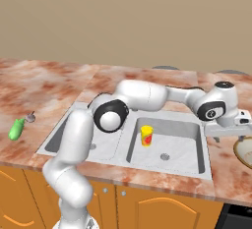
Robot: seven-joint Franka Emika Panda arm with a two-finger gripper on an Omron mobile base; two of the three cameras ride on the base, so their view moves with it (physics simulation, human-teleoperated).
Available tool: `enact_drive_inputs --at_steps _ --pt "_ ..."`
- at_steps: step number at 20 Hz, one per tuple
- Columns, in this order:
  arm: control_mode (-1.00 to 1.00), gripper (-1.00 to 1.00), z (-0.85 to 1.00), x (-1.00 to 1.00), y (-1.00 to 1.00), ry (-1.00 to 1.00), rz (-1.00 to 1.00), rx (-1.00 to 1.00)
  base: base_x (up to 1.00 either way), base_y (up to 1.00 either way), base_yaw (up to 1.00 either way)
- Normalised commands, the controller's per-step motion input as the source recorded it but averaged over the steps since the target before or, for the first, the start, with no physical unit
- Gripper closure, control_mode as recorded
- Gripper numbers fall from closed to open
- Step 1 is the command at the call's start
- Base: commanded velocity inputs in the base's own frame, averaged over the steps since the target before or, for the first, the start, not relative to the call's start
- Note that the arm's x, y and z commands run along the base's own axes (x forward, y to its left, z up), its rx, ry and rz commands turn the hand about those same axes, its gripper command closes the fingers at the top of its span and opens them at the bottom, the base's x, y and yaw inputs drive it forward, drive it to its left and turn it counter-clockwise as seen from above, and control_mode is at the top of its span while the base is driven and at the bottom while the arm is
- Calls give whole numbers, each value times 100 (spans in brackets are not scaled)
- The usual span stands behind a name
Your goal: Remove the corn and garlic from the sink. Then move the bowl and cup from the counter to the sink for washing.
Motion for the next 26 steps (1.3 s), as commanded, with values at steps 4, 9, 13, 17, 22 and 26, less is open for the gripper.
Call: enact_drive_inputs --at_steps 4,9,13,17,22,26 --pt "-100 -100 -16 3 -6 0 -1 1 0 0 0" --pt "-100 -100 -20 0 -5 0 -3 0 0 0 0" --pt "-100 -100 -19 4 -8 0 -2 0 0 0 0" --pt "-100 -100 -20 4 -3 0 -3 0 0 0 0" --pt "-100 -100 -20 10 -10 0 -2 0 0 0 0" --pt "-100 -100 -16 14 -16 0 0 0 0 0 0"
